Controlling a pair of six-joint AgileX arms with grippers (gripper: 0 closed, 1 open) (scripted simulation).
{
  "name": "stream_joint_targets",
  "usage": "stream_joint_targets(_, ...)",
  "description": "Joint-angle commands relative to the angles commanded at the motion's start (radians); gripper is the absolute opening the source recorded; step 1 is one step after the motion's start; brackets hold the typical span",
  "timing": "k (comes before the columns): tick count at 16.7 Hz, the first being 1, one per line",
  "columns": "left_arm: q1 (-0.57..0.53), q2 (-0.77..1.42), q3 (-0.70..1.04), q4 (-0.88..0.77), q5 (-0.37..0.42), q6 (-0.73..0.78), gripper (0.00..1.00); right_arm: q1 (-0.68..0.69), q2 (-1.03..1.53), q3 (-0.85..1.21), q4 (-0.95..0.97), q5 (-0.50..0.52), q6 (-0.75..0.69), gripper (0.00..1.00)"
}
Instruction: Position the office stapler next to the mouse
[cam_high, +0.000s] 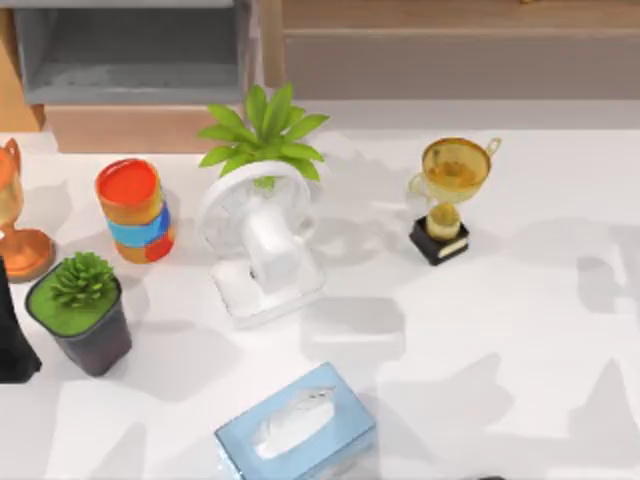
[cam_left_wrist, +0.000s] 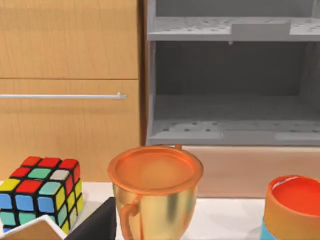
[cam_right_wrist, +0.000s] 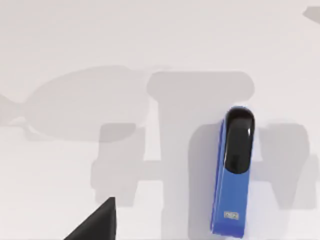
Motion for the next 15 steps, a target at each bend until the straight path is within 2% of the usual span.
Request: stream_joint_targets(15,0.0,0.0,0.0,0.0,0.0,0.0,1.0,-0.042,0.827,0.578,-0.42,-0.002,0.061,1.0)
